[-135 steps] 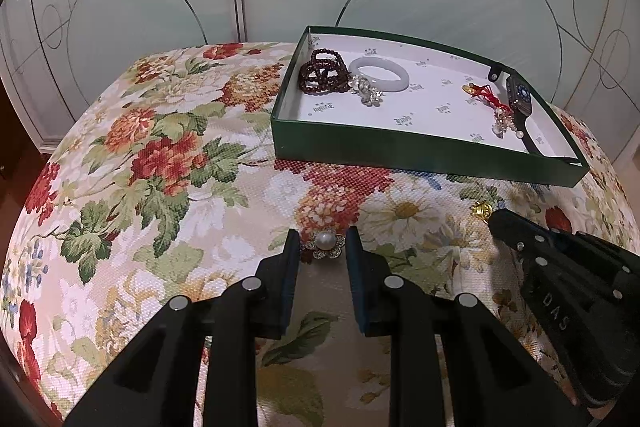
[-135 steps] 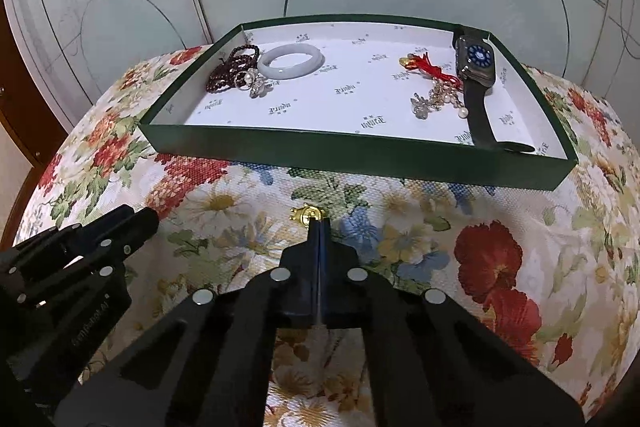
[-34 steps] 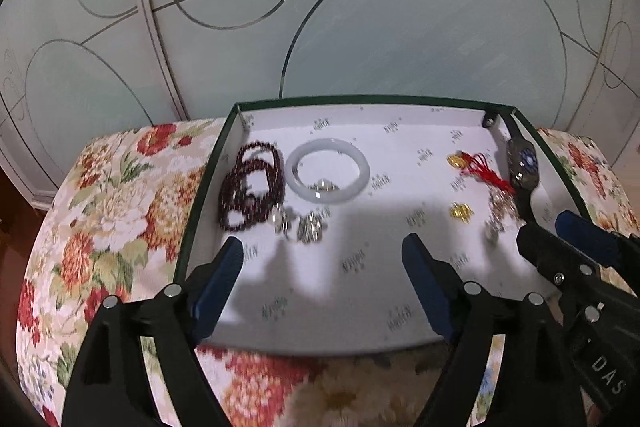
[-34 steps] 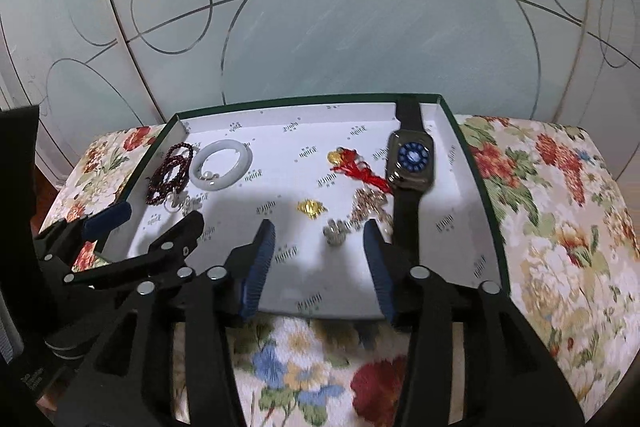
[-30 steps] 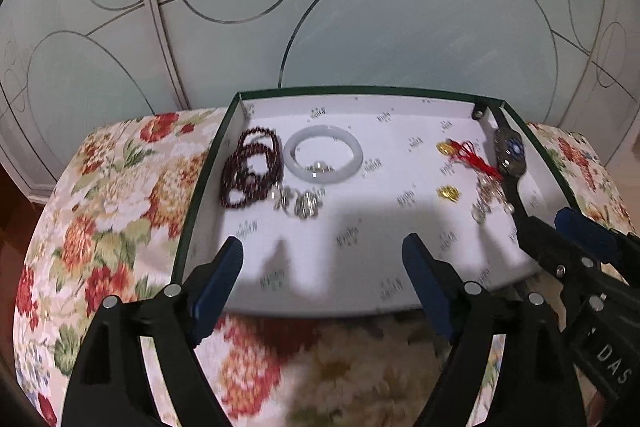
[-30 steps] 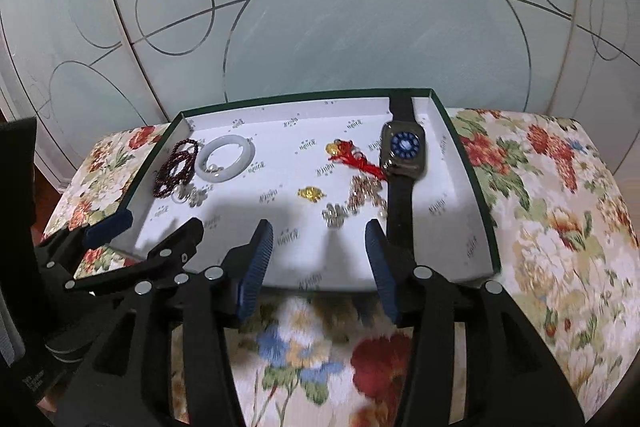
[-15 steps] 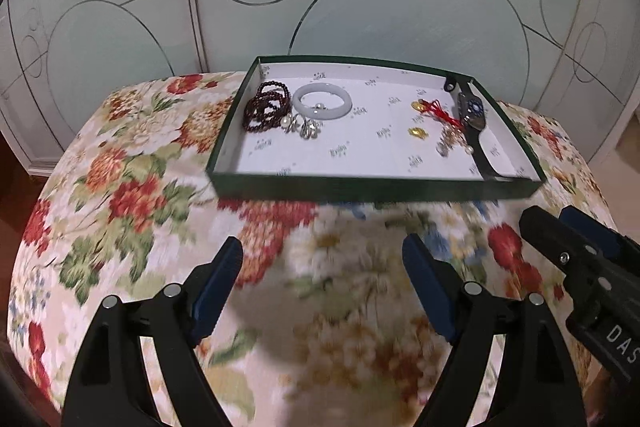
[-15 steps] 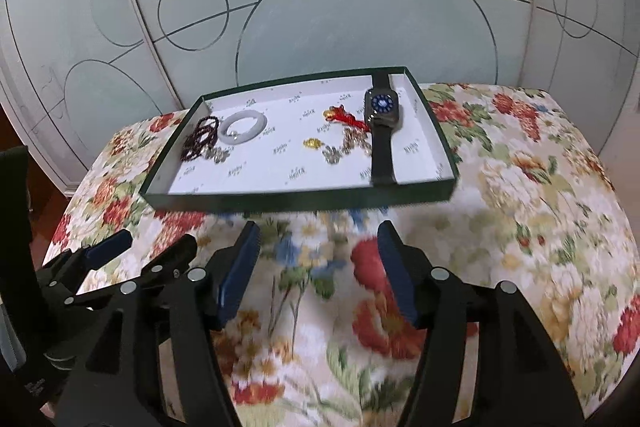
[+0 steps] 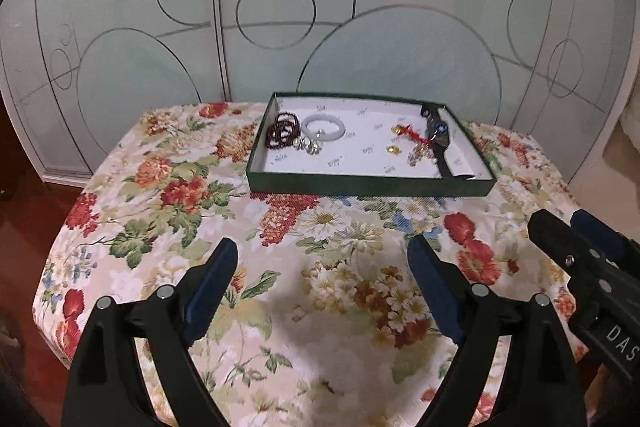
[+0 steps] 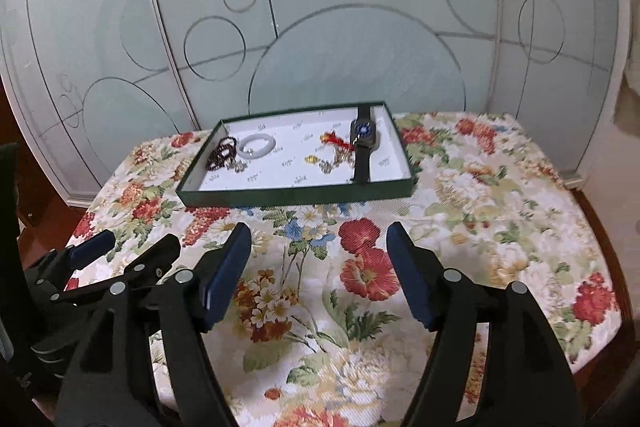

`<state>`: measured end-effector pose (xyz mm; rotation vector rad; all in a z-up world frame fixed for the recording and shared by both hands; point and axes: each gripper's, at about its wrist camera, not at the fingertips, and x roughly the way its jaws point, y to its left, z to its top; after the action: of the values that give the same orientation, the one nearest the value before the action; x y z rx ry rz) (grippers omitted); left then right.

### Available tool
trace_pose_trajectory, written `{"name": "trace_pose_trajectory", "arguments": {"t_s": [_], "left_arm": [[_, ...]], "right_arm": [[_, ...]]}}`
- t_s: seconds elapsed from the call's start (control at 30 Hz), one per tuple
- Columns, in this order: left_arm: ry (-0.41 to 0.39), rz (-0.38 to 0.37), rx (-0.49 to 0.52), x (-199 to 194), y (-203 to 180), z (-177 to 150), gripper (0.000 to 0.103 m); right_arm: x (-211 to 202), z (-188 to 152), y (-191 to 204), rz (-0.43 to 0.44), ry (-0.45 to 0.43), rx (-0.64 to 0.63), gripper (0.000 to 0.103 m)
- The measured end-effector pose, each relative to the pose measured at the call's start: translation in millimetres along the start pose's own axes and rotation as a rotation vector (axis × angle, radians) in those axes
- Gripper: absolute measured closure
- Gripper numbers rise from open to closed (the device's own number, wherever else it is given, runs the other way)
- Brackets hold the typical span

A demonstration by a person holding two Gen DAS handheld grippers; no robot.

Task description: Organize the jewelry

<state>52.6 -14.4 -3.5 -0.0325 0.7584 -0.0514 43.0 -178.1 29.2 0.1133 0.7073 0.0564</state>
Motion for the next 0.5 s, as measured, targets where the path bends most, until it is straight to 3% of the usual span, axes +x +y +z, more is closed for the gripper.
{"name": "trace_pose_trajectory", "arguments": {"t_s": [0.13, 0.5], "left_arm": [[-0.015, 0.005, 0.010, -16.8, -2.6, 0.2, 0.017], [-0.082, -0.002, 0.004, -53.5, -2.4, 6.2, 0.017]], "right_arm": [[-23.2, 2.3, -1.0, 0.001, -0.037, 0.012, 0.026], [-47.4, 3.2, -1.2, -0.014, -0.077, 0.008, 0.025]]}}
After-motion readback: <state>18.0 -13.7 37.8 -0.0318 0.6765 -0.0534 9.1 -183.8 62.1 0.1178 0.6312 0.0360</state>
